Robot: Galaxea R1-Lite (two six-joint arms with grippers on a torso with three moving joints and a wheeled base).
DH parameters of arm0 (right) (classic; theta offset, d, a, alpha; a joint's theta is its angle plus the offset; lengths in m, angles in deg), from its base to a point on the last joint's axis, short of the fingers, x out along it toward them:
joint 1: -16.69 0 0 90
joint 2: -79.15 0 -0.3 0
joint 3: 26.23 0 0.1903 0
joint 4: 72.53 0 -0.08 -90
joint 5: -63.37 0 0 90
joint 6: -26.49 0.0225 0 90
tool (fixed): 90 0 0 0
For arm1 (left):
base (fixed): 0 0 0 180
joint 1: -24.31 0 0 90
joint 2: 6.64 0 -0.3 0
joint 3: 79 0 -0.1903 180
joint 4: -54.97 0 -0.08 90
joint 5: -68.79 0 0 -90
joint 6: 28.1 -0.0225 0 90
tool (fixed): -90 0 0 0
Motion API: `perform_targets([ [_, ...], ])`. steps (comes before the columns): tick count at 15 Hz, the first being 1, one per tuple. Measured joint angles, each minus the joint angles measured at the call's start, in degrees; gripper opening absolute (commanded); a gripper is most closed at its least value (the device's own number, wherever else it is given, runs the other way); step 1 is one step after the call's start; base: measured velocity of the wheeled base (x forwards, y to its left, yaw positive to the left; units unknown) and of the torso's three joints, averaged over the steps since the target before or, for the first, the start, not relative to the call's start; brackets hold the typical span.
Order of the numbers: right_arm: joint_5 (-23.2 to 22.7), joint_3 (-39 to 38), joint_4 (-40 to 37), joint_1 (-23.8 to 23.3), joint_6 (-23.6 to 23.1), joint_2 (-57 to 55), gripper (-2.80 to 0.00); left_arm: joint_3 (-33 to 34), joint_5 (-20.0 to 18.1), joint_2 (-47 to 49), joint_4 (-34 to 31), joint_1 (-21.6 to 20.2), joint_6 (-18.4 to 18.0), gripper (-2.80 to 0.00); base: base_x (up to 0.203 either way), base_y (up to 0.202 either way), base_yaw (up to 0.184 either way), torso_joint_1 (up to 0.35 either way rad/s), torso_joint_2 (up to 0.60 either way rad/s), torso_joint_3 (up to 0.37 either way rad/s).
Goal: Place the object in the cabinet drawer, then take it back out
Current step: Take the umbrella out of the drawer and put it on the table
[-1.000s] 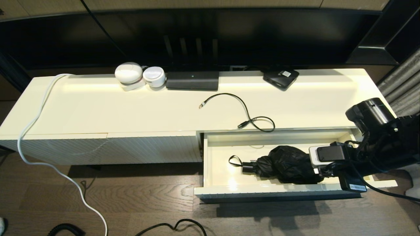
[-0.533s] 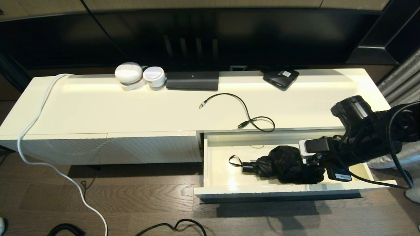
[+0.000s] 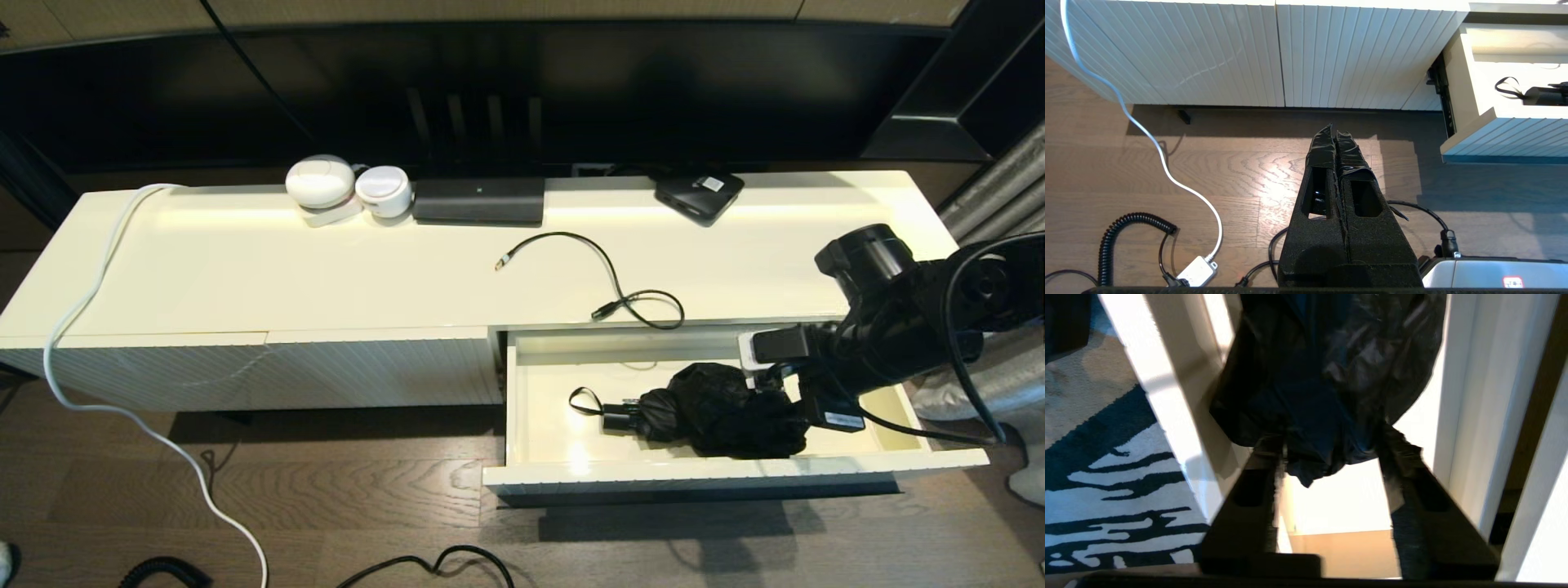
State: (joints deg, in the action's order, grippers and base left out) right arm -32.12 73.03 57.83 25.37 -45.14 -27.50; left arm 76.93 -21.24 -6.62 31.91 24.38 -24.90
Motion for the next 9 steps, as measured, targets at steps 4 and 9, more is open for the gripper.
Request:
perform_targets([
  [4, 1.02, 2.99, -1.80, -0.78, 0.05, -1.43, 0.00, 0.00, 0.02, 0.00, 0.00, -0.02, 0.02, -2.80, 0.000, 0.000, 0.000, 0.000, 0.00, 0.000],
  [9, 1.30, 4.46, -2.79, -0.66, 0.05, -3.36, 0.00, 0.00, -0.02, 0.00, 0.02, -0.02, 0.02, -2.80, 0.000, 0.000, 0.000, 0.000, 0.00, 0.000],
])
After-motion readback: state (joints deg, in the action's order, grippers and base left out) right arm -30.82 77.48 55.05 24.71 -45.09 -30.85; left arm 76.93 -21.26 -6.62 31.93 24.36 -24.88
